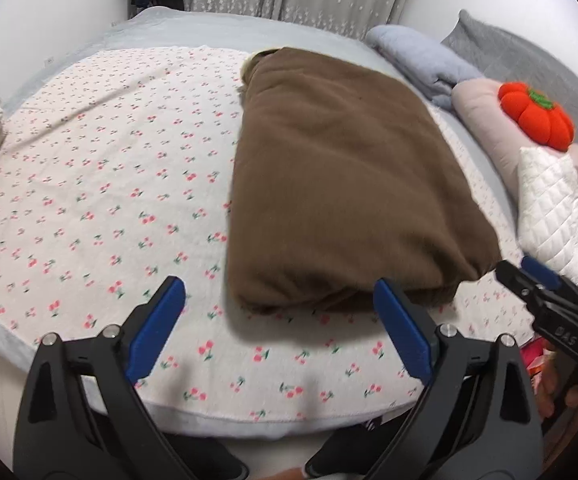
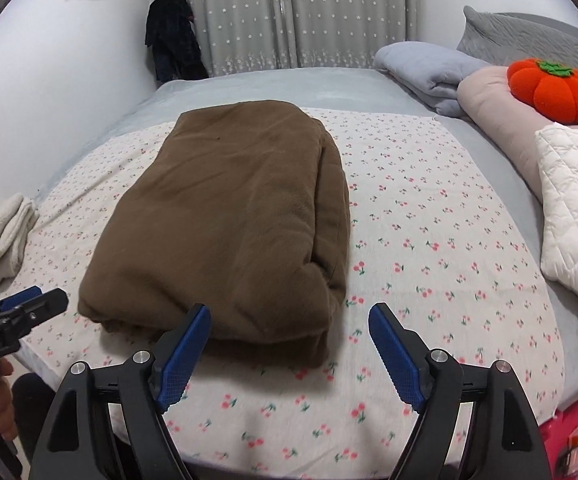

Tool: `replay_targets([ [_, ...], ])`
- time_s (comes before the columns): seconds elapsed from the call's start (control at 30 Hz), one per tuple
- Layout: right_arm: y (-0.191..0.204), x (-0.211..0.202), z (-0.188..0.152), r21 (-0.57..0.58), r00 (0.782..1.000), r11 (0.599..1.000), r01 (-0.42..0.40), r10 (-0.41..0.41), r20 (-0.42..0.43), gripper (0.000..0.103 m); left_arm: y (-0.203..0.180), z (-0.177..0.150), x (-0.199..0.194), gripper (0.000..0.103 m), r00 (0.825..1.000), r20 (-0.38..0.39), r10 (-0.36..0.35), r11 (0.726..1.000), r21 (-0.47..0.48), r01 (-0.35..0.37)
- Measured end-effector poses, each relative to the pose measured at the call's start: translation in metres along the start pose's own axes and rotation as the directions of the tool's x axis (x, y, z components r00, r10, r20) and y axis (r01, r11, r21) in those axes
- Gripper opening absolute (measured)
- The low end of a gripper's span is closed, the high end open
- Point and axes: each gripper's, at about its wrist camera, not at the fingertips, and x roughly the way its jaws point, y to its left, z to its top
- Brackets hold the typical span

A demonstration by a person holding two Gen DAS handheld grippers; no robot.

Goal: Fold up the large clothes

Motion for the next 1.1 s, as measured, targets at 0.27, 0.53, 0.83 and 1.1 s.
replay_targets([
  [0.27, 0.007, -0.017, -0.013, 0.021, 1.000, 0.999, 0.026, -0.026, -0.002, 0.085, -0.019, -0.013, -0.012, 0.098, 0.994, -0.002, 0.105, 0.991, 0.080, -0.104],
  [0.53, 0.009, -0.019, -0.020, 0.029, 0.998, 0.998, 0.049, -0.048, -0.036, 0.085, -0.036, -0.020, -0.021, 0.098, 0.991, 0.003, 0.133, 0.985, 0.110, -0.133],
  [0.83, 0.016, -0.019, -0.023, -0.010, 0.996, 0.998, 0.070, -0.070, -0.059, 0.086, -0.050, -0.021, -0.024, 0.098, 0.988, 0.025, 0.152, 0.983, 0.101, -0.154],
  [1.1, 0.023, -0.014, -0.024, -0.025, 0.994, 0.998, 0.065, -0.067, -0.083, 0.086, -0.053, -0.021, -0.019, 0.098, 0.989, 0.009, 0.150, 0.984, 0.094, -0.150],
])
